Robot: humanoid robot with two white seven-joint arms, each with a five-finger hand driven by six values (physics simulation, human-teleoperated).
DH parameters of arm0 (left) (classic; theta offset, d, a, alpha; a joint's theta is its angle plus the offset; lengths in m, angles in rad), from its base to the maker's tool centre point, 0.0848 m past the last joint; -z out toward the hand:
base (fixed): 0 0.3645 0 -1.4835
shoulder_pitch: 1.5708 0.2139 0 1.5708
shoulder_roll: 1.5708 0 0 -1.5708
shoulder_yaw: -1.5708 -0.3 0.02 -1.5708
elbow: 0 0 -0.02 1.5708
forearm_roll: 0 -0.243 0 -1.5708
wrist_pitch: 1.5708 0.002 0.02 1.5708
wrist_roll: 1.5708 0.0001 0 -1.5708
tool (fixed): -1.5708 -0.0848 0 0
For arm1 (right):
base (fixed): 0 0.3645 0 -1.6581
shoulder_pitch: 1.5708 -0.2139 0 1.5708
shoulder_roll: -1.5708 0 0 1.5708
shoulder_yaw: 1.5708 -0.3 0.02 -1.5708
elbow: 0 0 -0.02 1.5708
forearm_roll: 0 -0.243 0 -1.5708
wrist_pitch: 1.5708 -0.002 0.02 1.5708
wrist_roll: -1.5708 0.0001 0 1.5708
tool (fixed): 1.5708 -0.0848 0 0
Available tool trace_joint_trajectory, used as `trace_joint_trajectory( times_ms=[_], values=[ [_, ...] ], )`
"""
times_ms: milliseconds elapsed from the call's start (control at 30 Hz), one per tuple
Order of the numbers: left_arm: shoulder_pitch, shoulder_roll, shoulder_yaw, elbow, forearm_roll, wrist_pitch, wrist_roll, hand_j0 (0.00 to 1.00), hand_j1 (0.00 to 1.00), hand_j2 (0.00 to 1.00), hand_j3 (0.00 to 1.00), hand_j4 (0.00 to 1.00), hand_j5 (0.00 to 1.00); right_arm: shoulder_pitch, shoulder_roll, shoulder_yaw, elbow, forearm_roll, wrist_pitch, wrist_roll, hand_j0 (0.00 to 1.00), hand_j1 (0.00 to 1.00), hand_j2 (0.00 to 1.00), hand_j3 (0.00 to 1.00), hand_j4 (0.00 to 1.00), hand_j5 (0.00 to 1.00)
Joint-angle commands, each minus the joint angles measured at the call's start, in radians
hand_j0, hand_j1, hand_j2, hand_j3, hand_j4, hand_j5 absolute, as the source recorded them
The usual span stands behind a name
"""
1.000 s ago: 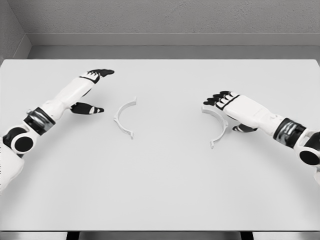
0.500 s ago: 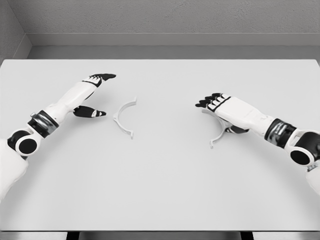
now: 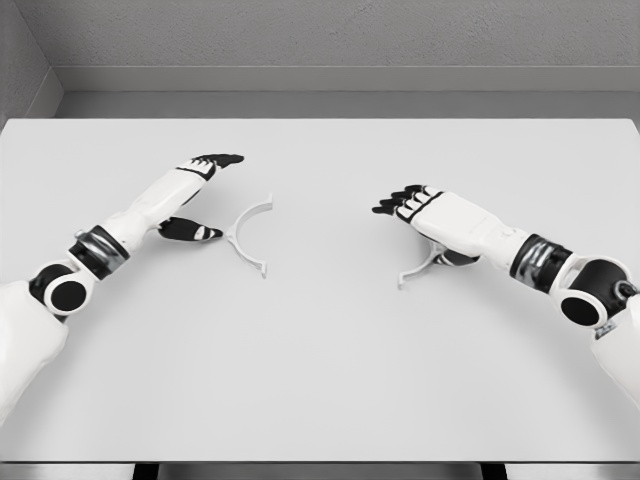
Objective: Assemble PVC drainage pipe clamps
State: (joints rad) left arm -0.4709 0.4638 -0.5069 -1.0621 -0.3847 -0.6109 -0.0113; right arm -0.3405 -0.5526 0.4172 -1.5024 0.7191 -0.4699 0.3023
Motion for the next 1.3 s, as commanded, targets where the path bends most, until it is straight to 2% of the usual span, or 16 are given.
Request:
trace_joint_trajectory(
  times_ms=[0,267,400,700,1033,1267],
  values=[
    [0.000,-0.010,0.001,0.002,0.006,0.000,0.001,1.00,1.00,1.00,1.00,1.00,1.00,0.002,-0.004,-0.003,-0.004,-0.004,0.001,-0.002,1.00,1.00,1.00,1.00,1.00,1.00],
    [0.000,-0.024,0.001,0.005,0.004,0.000,0.001,1.00,1.00,1.00,1.00,1.00,1.00,0.009,-0.047,-0.031,-0.001,-0.004,0.002,-0.003,1.00,1.00,1.00,1.00,1.00,1.00],
    [0.003,-0.036,0.001,0.005,0.006,0.000,0.001,1.00,1.00,1.00,1.00,1.00,1.00,-0.002,-0.047,-0.038,0.037,-0.001,0.002,-0.002,1.00,1.00,1.00,1.00,1.00,1.00],
    [0.011,-0.060,0.001,-0.006,0.006,0.000,0.001,1.00,1.00,1.00,1.00,1.00,1.00,-0.020,-0.030,-0.028,0.071,0.014,0.031,-0.003,1.00,1.00,1.00,1.00,1.00,1.00],
    [0.003,-0.036,0.014,0.002,0.012,0.000,0.002,1.00,1.00,1.00,1.00,1.00,1.00,-0.025,0.011,-0.009,0.057,0.019,0.040,0.000,1.00,1.00,1.00,1.00,1.00,1.00],
    [-0.017,-0.054,0.008,0.031,0.007,0.000,0.002,1.00,1.00,1.00,1.00,1.00,1.00,-0.032,0.025,0.003,0.041,0.019,0.054,0.004,1.00,1.00,1.00,1.00,1.00,1.00]
  ],
)
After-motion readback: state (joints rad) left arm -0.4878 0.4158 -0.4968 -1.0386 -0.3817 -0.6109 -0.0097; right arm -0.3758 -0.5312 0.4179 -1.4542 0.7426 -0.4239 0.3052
